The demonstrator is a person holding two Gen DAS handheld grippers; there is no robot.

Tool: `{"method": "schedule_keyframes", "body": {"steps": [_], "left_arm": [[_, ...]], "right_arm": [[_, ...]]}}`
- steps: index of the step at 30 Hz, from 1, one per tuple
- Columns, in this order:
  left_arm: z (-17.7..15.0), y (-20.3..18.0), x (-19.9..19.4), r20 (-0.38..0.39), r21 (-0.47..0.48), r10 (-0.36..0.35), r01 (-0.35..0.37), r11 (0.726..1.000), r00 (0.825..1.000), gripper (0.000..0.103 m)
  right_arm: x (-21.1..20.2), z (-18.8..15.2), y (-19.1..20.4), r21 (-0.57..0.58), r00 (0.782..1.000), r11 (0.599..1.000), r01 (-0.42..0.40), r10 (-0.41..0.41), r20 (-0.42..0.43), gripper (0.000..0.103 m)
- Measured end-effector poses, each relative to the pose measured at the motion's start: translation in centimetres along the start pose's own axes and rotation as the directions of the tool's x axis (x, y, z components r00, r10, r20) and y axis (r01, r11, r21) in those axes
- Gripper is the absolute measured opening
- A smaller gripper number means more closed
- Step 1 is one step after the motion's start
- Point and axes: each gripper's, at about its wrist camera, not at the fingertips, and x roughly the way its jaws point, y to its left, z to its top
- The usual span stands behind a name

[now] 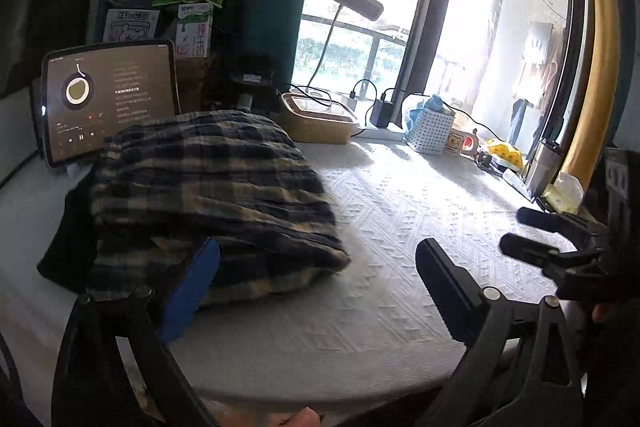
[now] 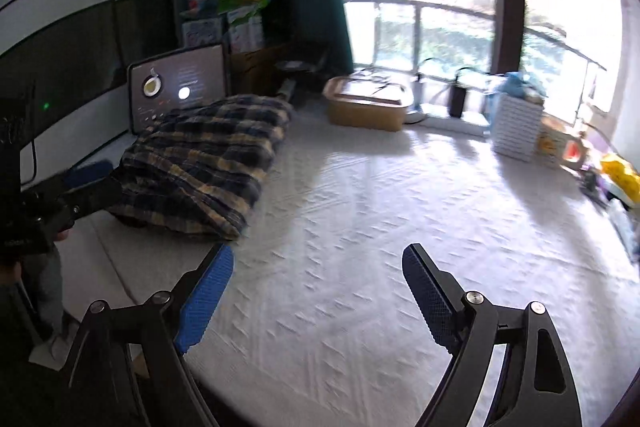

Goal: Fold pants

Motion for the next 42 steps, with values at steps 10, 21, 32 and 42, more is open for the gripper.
{"method": "schedule_keyframes", "body": {"steps": [10,21,32,42], "left_arm": [[0.5,-3.4,-2.8,0.132,0.059,0.069,-0.077,0.995,0.989,0.098],[2.6,-6.8,-5.0,0.224,0.094,0.03,-0.052,0.994,0.974,0.098],[3.9,-8.7,-6.2,0.285,0.106,0.117,-0.153,0.983,0.951,0.101],[3.6,-7.3,-4.7,0.243,0.098,0.145,-0.173,0.98,0.959,0.101]], "right_arm": [[-6.7,-1.2,-2.2,0.058,0.976,0.98,0.19,-0.194,0.097,0.092],[-13.2,-0.5,-3.1,0.125,0.925,0.953,0.277,-0.299,0.235,0.097],[-16.8,-0.5,-4.2,0.185,0.878,0.936,0.299,-0.346,0.331,0.102],[-14.8,-0.9,-5.3,0.205,0.89,0.926,0.316,-0.364,0.274,0.103]]}}
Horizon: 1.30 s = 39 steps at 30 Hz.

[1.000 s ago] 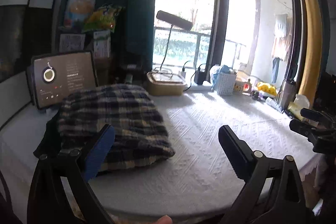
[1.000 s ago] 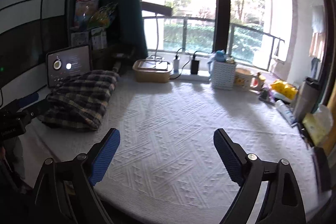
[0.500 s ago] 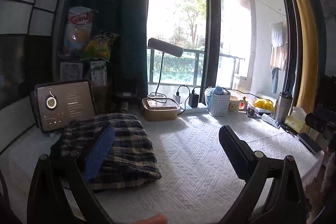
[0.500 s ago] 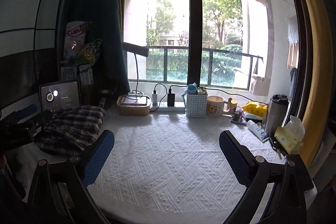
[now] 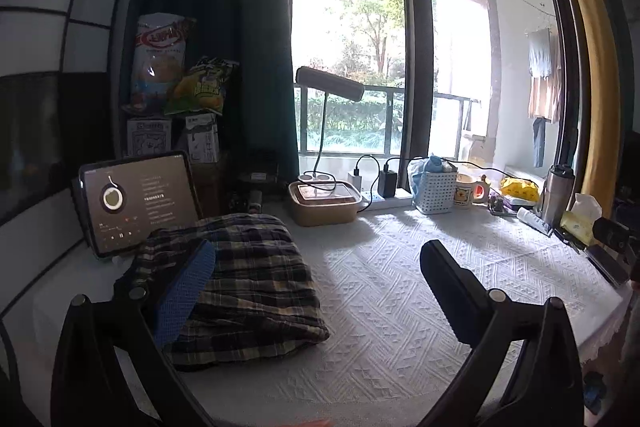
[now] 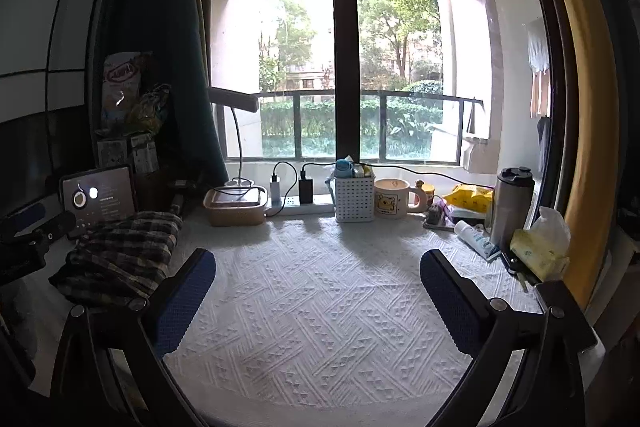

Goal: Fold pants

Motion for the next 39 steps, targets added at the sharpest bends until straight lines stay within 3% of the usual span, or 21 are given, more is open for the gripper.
{"method": "schedule_keyframes", "body": {"steps": [10,39], "left_arm": [[-0.9,0.9,1.1,-0.023,-0.029,-0.021,0.02,0.999,1.0,0.101],[-0.6,0.8,1.1,-0.02,-0.022,-0.017,0.017,1.0,1.0,0.101]], "right_arm": [[1.7,-0.5,1.4,-0.049,0.999,0.999,0.013,-0.015,-0.044,0.103],[1.7,-0.5,1.3,-0.042,0.999,0.999,0.015,-0.017,-0.044,0.103]]}}
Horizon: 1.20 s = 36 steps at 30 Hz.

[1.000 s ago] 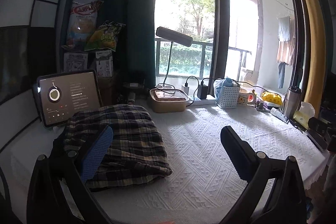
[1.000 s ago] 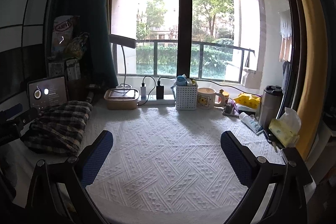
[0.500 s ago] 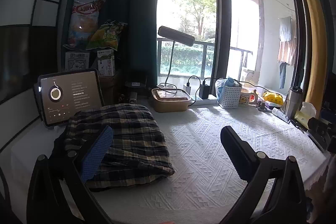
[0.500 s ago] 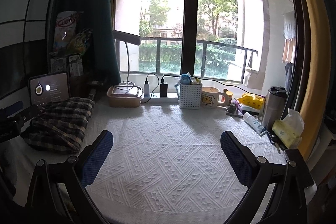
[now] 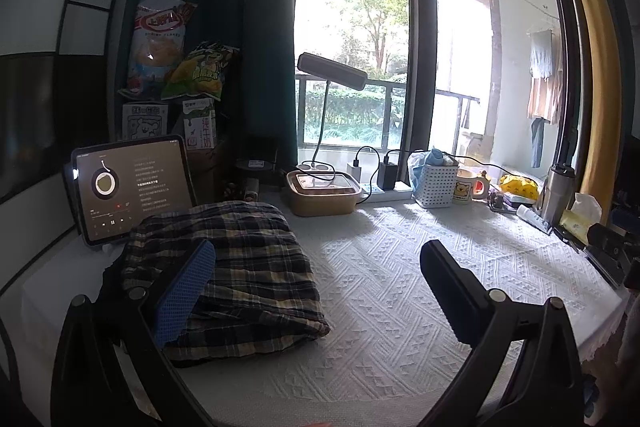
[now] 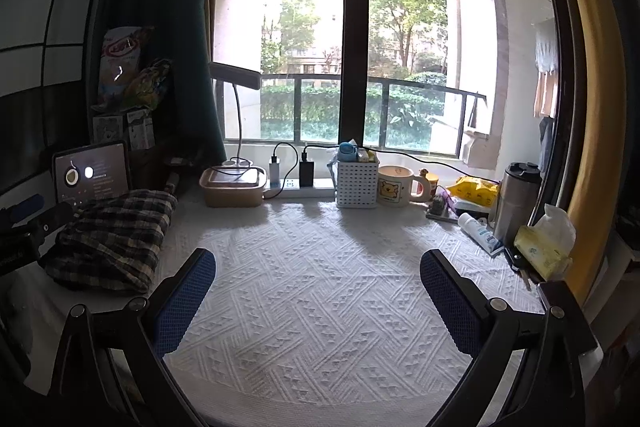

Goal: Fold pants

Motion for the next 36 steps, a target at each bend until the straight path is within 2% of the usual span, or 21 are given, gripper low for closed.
{"method": "schedule_keyframes", "body": {"steps": [36], "left_arm": [[0.16,-0.08,-0.23,0.013,0.004,0.0,-0.001,1.0,1.0,0.101]], "right_arm": [[-0.22,-0.2,-0.15,0.002,1.0,1.0,0.014,-0.014,0.0,0.103]]}}
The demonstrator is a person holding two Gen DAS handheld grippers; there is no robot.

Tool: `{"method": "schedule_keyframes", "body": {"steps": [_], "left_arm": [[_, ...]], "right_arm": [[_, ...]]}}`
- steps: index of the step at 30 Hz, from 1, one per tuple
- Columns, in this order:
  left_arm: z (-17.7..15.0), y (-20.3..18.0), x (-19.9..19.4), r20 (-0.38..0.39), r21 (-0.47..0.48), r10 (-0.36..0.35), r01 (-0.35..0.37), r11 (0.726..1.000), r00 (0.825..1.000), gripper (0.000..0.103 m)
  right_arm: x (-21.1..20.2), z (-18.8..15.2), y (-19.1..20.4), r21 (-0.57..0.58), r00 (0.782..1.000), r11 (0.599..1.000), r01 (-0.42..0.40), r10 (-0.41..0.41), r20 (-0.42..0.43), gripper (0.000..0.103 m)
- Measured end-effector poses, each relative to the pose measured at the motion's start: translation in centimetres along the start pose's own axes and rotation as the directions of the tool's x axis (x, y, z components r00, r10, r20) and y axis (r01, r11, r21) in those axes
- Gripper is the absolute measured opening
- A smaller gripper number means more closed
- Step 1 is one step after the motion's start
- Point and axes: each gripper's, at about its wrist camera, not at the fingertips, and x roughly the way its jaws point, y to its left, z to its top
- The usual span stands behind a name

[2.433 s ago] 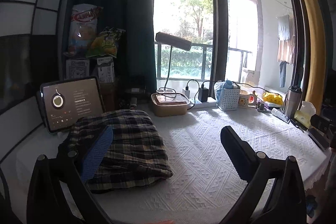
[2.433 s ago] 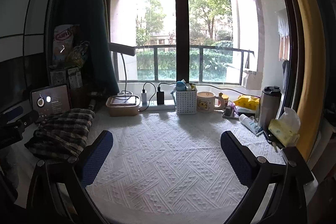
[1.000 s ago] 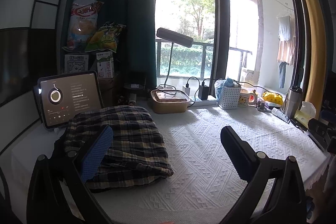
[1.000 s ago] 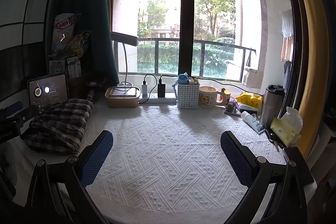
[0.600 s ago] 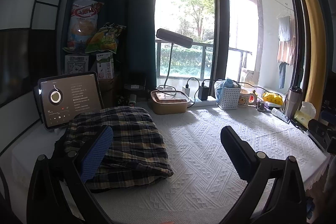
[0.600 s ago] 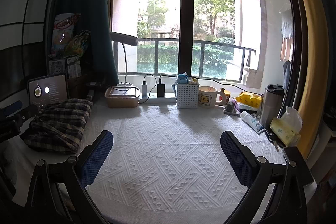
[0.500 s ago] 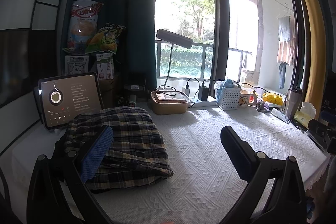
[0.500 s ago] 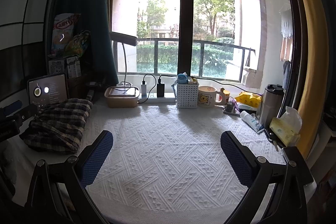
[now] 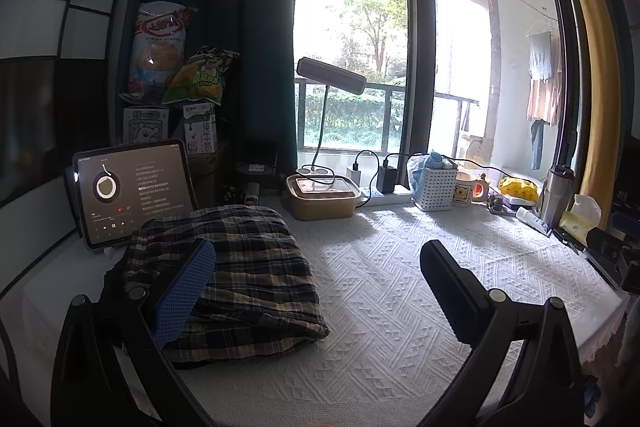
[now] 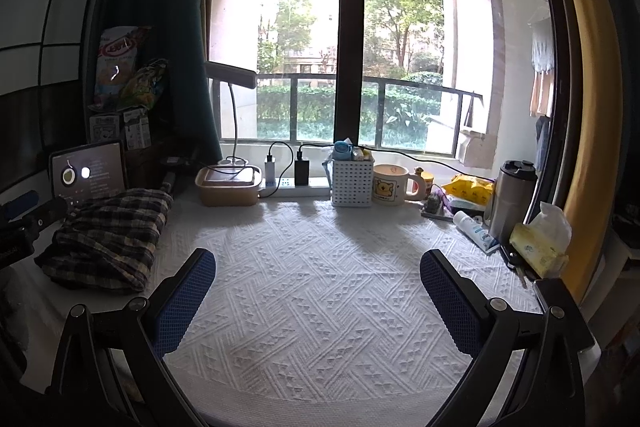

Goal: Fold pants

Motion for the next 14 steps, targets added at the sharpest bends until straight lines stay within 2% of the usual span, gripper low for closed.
{"method": "schedule_keyframes", "body": {"steps": [14], "left_arm": [[0.08,-0.23,-0.25,0.014,0.003,-0.016,0.016,1.0,1.0,0.101]], "right_arm": [[0.02,-0.1,-0.03,0.002,1.0,1.0,0.001,-0.001,-0.002,0.103]]}}
